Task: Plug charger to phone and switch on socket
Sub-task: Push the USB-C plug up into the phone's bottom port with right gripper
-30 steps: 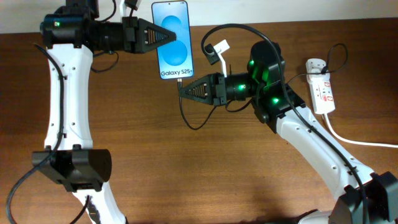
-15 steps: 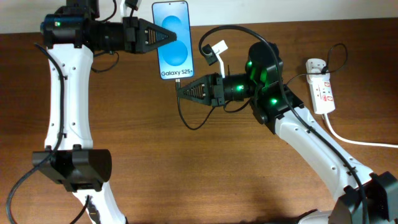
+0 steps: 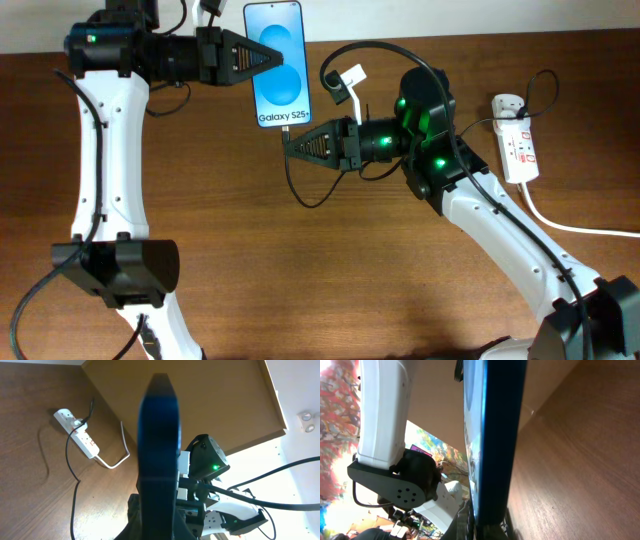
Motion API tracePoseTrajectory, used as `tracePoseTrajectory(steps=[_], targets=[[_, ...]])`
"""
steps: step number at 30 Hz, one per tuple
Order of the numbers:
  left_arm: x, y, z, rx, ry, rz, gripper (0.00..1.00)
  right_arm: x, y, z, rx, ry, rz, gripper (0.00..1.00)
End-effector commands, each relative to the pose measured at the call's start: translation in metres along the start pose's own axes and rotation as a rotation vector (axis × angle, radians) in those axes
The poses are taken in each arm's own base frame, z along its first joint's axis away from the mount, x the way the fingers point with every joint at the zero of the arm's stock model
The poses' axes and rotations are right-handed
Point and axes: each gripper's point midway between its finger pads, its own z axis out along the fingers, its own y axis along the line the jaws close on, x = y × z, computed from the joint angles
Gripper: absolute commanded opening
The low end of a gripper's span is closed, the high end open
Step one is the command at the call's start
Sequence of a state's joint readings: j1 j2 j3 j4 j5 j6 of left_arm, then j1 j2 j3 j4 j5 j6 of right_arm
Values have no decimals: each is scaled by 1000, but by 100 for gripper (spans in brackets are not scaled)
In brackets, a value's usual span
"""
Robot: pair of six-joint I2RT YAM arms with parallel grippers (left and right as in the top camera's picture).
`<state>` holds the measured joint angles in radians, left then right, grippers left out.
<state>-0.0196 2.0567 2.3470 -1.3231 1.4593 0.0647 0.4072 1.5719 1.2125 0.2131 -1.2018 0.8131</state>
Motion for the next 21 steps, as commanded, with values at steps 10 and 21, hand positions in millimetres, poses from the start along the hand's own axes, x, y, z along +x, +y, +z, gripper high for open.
tracePoseTrajectory(steps=[10,21], targets=[[0,-25,-2,25,-6,70,0,-11,8,-7,-3,-29,-51,4],[4,-26,9,27,17,72,0,-17,5,-15,10,-50,-49,4]])
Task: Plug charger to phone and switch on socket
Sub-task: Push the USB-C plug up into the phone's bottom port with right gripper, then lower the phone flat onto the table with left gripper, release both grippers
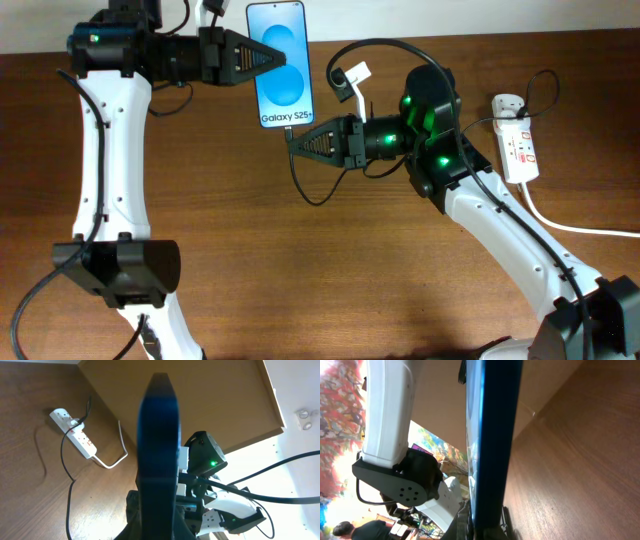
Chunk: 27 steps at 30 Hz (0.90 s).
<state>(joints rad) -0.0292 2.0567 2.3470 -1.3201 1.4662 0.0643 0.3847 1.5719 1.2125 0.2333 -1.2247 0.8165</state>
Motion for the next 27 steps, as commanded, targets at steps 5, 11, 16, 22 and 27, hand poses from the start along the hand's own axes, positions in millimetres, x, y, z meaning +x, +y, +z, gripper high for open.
tracePoseTrajectory(steps=[5,11,16,22,27], targets=[[3,-25,7,17,14,68,0,-18,0,-7,40,-69,-31,4],[3,-24,7,17,14,69,0,-22,-4,-8,63,-94,-27,5],[4,-14,7,-43,17,65,0,-20,-4,-8,59,-84,-16,47],[12,50,-6,-390,35,-67,0,3,-24,-8,113,-23,102,98],[42,117,-22,-641,116,-264,0,36,-70,-19,327,18,199,98]])
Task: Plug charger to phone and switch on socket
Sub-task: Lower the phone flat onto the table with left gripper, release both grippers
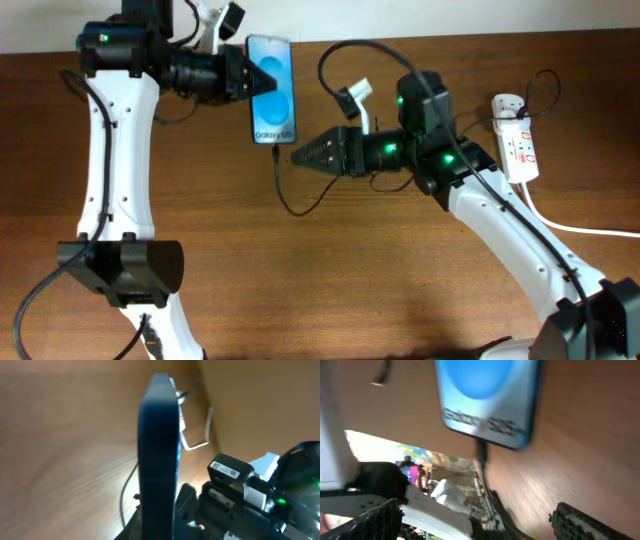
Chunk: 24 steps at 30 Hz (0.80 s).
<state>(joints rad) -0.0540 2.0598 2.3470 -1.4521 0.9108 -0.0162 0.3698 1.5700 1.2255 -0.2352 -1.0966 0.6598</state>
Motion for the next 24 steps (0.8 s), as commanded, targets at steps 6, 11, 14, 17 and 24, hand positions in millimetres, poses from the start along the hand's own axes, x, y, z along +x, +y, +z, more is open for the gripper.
tracePoseTrajectory(steps=[6,11,14,17,24], targets=[[32,79,73,-195,233,-158,0,26,-90,-30,507,-29,87,98],[70,110,147,-189,429,-230,0,30,-87,-76,576,-77,124,98],[85,128,172,-191,485,-258,0,38,-92,-90,609,-67,153,99],[89,141,184,-192,500,-269,0,40,-93,-91,613,-56,148,98],[95,166,205,-200,506,-303,0,40,-93,-91,616,-55,148,98]])
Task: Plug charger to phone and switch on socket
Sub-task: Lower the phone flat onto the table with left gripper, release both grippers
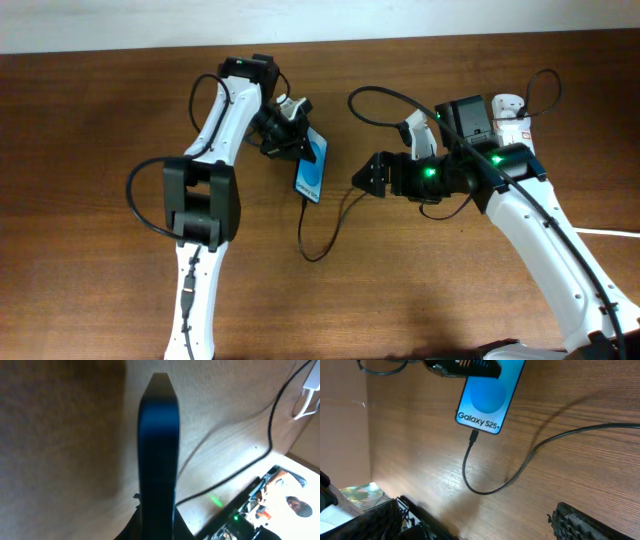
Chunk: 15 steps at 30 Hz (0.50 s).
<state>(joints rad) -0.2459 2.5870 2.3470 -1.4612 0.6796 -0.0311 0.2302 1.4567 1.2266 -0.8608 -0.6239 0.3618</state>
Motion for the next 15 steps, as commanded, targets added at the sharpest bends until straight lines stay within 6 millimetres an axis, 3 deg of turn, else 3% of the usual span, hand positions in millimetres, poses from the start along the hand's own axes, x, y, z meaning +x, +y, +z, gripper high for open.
tracePoseTrajectory(steps=[1,9,15], targets=[[-7,8,12,20,3,-35,0,-2,0,-4,8,-16,-20,98],[-26,12,17,22,-57,14,0,-3,-3,-4,30,-23,-24,98],[-28,15,17,6,-65,19,10,-3,-4,-3,30,-22,-24,98]])
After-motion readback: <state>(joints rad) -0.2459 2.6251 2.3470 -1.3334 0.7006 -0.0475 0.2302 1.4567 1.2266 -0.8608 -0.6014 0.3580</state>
